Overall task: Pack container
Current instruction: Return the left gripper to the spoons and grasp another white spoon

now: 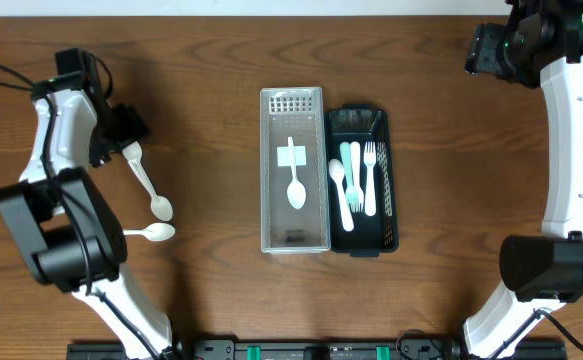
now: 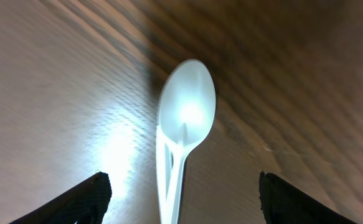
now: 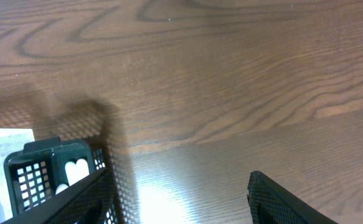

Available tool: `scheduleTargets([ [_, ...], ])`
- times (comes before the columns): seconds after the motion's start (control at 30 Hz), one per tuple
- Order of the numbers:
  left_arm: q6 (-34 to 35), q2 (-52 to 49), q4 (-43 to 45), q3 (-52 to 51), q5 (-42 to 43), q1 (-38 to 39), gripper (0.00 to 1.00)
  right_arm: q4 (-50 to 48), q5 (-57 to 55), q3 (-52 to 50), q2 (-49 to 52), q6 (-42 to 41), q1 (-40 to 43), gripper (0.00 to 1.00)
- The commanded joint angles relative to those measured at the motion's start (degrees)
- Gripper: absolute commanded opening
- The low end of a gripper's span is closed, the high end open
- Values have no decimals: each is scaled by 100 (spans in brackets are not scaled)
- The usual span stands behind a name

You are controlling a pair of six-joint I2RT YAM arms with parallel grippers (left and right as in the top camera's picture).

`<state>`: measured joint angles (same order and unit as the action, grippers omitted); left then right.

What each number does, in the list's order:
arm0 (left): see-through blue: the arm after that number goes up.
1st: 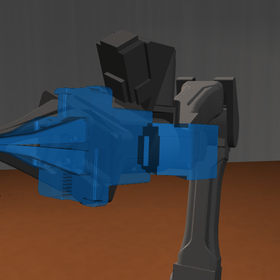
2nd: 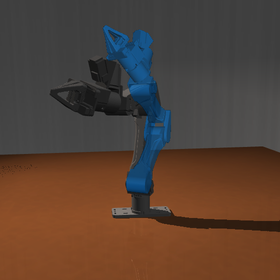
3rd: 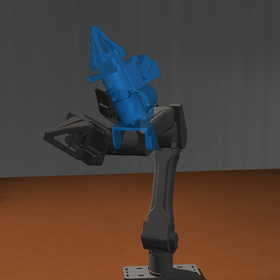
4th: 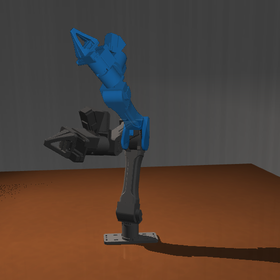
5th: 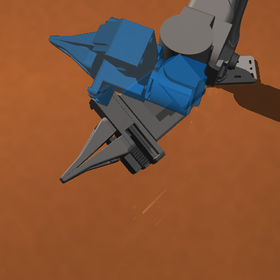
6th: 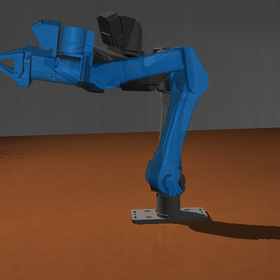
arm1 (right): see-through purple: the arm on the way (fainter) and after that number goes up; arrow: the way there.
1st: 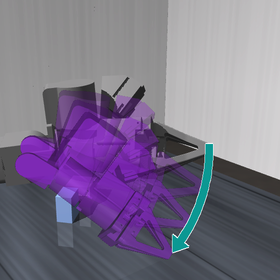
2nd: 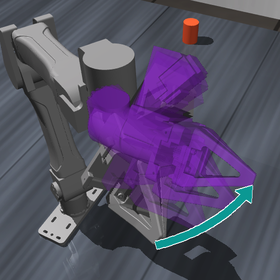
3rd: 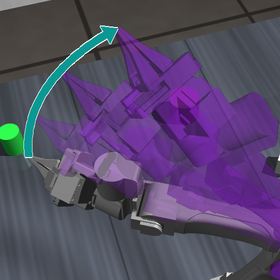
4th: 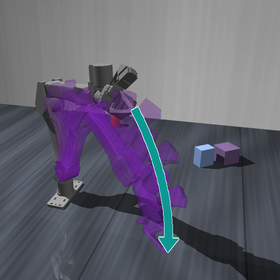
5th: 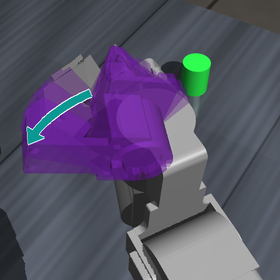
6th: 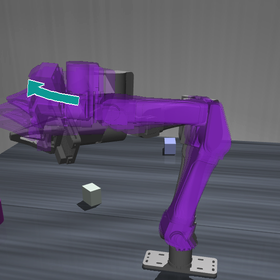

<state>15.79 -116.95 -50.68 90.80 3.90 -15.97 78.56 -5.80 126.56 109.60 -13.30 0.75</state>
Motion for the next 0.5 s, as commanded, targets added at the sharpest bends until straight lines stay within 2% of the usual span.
scheduleTargets([
  [0.0,-212,-326,-17,-59,267,42,79,-11,-46,-44,24,74,48,72],
  [0.47,-361,-929,109,-61,278,66,79,-28,-44,-44,24,74,48,72],
])
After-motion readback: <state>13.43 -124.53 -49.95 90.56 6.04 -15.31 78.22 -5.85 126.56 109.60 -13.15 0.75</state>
